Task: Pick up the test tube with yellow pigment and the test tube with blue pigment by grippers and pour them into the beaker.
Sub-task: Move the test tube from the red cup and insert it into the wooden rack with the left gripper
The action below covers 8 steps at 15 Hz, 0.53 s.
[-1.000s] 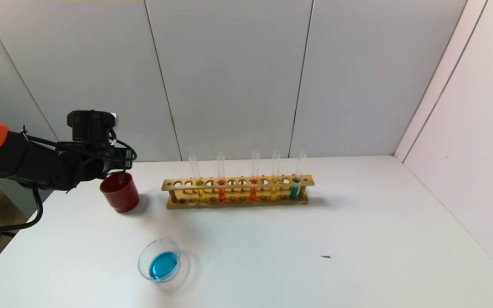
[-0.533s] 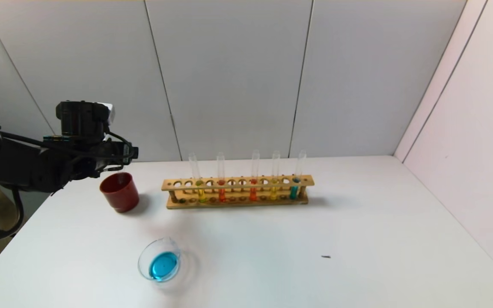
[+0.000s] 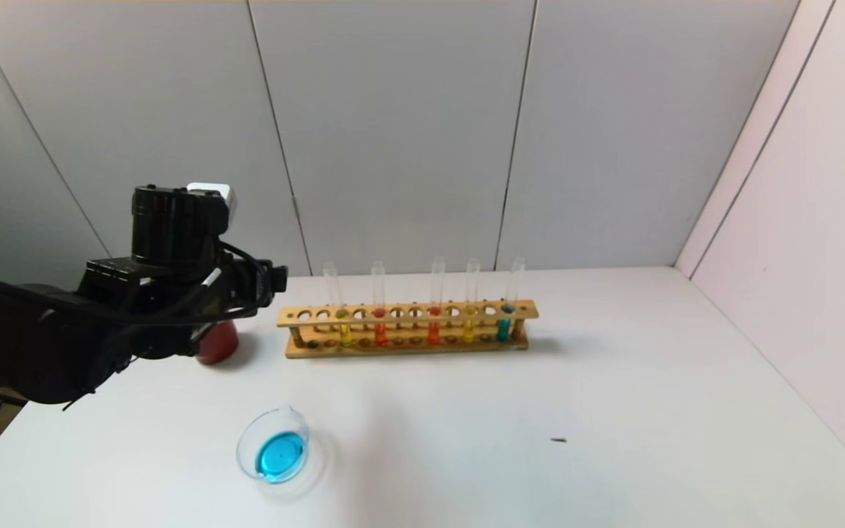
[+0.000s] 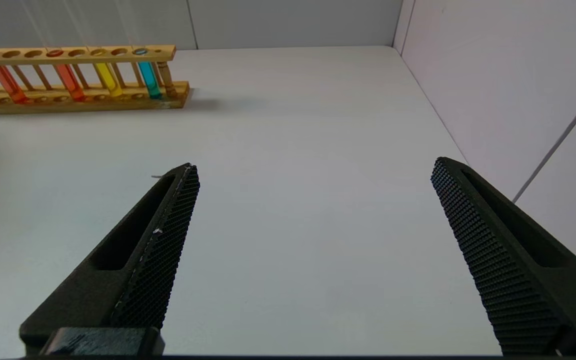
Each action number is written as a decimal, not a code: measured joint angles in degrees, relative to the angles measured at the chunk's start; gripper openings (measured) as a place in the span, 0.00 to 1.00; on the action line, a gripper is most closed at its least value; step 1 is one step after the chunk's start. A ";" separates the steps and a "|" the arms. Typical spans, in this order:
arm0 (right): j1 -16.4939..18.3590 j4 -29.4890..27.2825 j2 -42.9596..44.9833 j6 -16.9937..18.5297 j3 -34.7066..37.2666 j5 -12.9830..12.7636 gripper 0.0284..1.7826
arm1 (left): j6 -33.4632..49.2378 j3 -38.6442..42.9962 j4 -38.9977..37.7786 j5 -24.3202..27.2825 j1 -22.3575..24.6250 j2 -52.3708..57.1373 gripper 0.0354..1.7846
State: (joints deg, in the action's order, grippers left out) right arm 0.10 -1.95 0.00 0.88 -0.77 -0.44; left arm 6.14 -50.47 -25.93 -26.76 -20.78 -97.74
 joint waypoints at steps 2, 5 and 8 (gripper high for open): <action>0.00 0.02 0.00 0.00 0.00 0.00 0.95 | 2.54 1.63 0.00 -0.91 -3.83 0.69 0.98; 0.00 0.02 0.00 0.00 -0.02 -0.02 0.95 | 6.36 2.32 -0.02 -2.49 -7.72 0.12 0.98; 0.00 0.00 0.00 0.00 -0.02 0.00 0.95 | 7.58 2.49 -1.24 -4.49 -10.46 -1.71 0.98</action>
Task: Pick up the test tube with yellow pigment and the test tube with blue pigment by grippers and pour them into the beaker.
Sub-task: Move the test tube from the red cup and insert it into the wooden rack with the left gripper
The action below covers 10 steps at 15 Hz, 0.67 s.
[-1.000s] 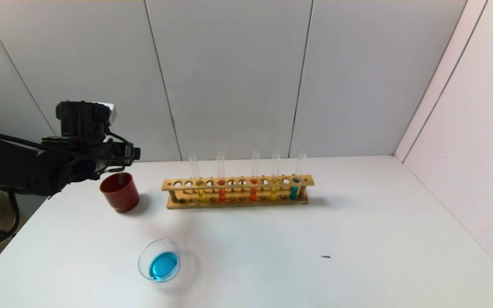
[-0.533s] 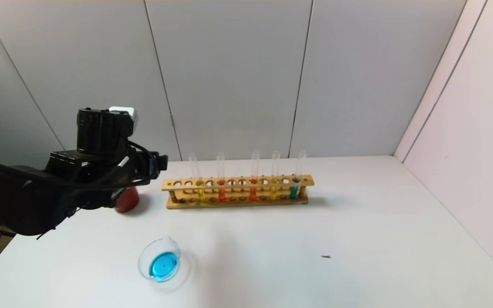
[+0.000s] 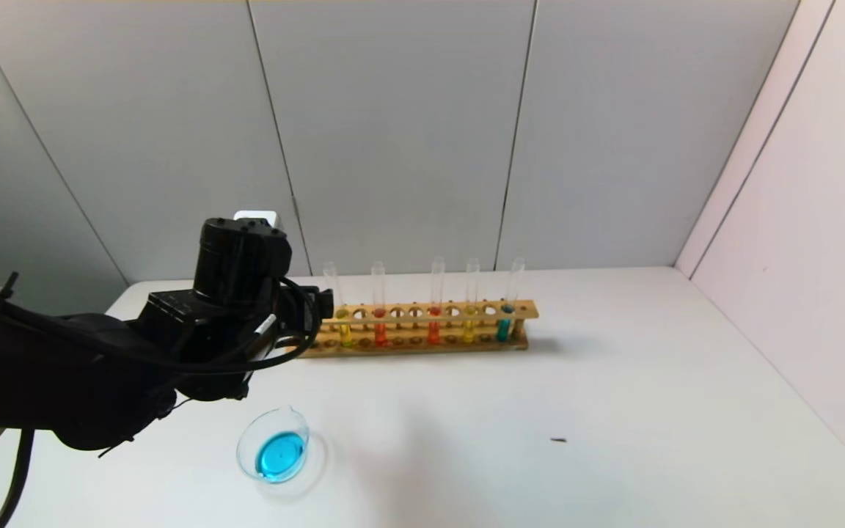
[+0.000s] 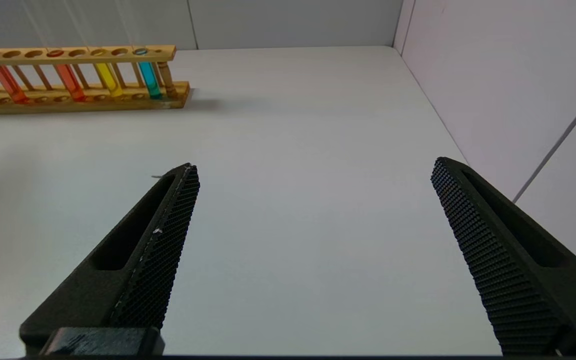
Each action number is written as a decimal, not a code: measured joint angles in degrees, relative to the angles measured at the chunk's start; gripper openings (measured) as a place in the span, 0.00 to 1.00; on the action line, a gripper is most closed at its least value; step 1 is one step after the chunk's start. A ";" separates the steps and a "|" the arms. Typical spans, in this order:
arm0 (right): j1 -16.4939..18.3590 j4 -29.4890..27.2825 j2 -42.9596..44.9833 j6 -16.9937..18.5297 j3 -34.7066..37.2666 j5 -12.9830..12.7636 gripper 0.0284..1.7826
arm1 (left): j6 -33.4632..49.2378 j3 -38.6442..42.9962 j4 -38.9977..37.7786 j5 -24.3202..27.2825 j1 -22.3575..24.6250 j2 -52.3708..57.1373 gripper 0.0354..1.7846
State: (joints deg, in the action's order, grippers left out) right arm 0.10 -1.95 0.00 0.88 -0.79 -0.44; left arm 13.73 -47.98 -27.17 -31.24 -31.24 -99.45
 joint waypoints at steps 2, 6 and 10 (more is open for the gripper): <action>0.00 0.02 0.00 0.00 0.00 -0.02 0.95 | 0.02 -0.02 -3.04 0.00 -0.73 -1.93 0.98; 0.00 0.02 0.00 0.00 0.00 0.00 0.95 | -0.15 -1.00 -7.66 -0.01 -1.00 -6.34 0.98; 0.00 0.02 0.00 0.00 0.00 -0.02 0.95 | 0.13 -3.56 -8.11 0.07 -0.95 -10.61 0.98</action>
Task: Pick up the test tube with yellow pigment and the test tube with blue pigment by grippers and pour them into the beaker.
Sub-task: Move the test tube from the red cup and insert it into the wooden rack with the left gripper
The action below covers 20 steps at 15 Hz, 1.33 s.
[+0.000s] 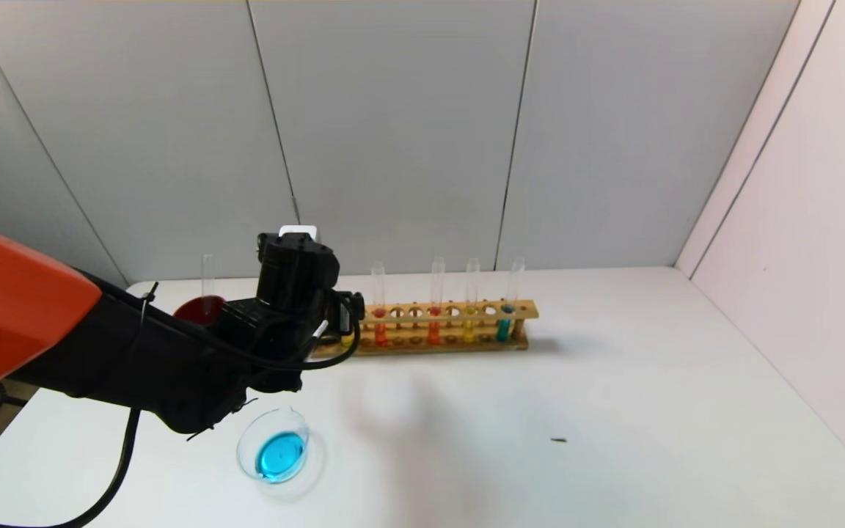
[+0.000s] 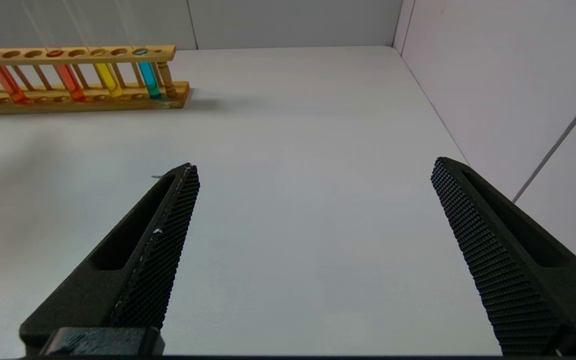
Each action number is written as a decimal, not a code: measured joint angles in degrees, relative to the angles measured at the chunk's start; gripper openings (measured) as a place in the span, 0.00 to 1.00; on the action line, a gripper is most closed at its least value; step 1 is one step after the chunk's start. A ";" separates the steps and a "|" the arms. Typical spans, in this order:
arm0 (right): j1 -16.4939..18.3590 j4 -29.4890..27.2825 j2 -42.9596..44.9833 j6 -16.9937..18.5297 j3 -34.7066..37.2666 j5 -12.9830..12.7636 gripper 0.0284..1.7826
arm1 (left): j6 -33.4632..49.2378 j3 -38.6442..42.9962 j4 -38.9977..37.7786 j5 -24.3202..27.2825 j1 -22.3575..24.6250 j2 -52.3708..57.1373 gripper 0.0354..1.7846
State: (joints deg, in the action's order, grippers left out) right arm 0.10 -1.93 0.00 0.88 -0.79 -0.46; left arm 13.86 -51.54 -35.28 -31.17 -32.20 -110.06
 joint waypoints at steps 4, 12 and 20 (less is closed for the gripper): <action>0.00 0.00 0.00 0.00 0.00 0.02 0.95 | -0.72 -4.77 0.00 0.00 0.72 -4.24 0.98; 0.00 0.00 0.00 0.00 0.00 0.02 0.95 | -1.35 -11.22 0.17 0.89 3.60 -9.65 0.98; 0.00 0.00 0.00 0.00 0.00 0.00 0.95 | -1.40 -11.93 0.11 0.88 3.25 -10.45 0.87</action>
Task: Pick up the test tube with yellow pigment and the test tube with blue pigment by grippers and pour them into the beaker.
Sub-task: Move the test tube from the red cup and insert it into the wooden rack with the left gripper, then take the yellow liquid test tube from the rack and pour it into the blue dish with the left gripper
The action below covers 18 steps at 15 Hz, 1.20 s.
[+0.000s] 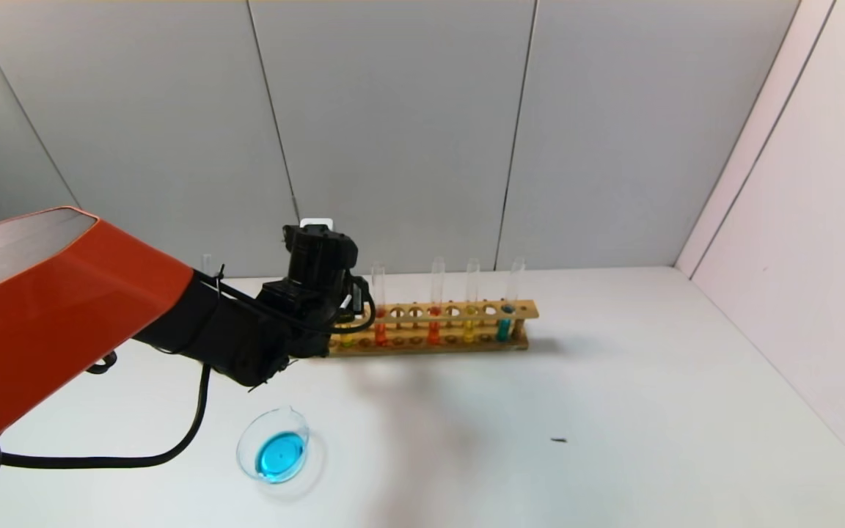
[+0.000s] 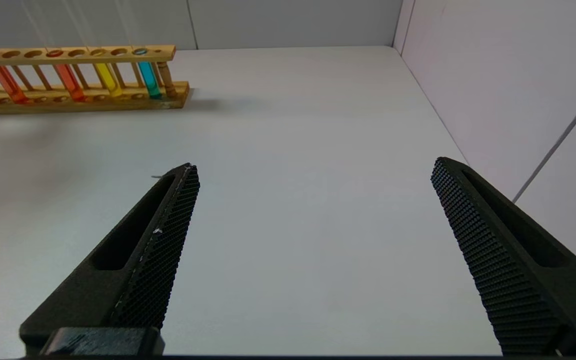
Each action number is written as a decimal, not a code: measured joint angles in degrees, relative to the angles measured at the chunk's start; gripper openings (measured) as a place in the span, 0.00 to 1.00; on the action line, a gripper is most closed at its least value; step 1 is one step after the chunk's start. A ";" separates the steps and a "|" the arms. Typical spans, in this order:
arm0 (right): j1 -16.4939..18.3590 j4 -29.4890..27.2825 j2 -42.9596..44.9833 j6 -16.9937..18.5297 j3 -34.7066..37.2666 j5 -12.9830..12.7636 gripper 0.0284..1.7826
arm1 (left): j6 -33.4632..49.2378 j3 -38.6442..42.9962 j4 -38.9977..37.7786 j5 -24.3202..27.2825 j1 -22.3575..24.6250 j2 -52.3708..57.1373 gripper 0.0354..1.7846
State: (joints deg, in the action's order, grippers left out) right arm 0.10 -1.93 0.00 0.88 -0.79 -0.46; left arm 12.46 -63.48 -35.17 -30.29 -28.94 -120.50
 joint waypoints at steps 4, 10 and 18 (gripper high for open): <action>0.00 0.00 0.00 0.00 0.00 0.00 0.95 | 0.07 0.17 0.04 0.01 -0.30 0.22 0.51; 0.00 0.00 0.00 -0.02 0.00 0.00 0.95 | -0.01 0.09 0.02 0.09 -0.68 0.27 0.16; 0.00 -0.02 0.00 -0.02 0.00 0.02 0.95 | -1.90 -0.44 1.11 -0.16 -0.96 1.57 0.16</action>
State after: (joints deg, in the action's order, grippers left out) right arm 0.10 -1.95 0.00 0.85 -0.79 -0.44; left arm 10.56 -63.92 -34.06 -30.45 -29.90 -118.93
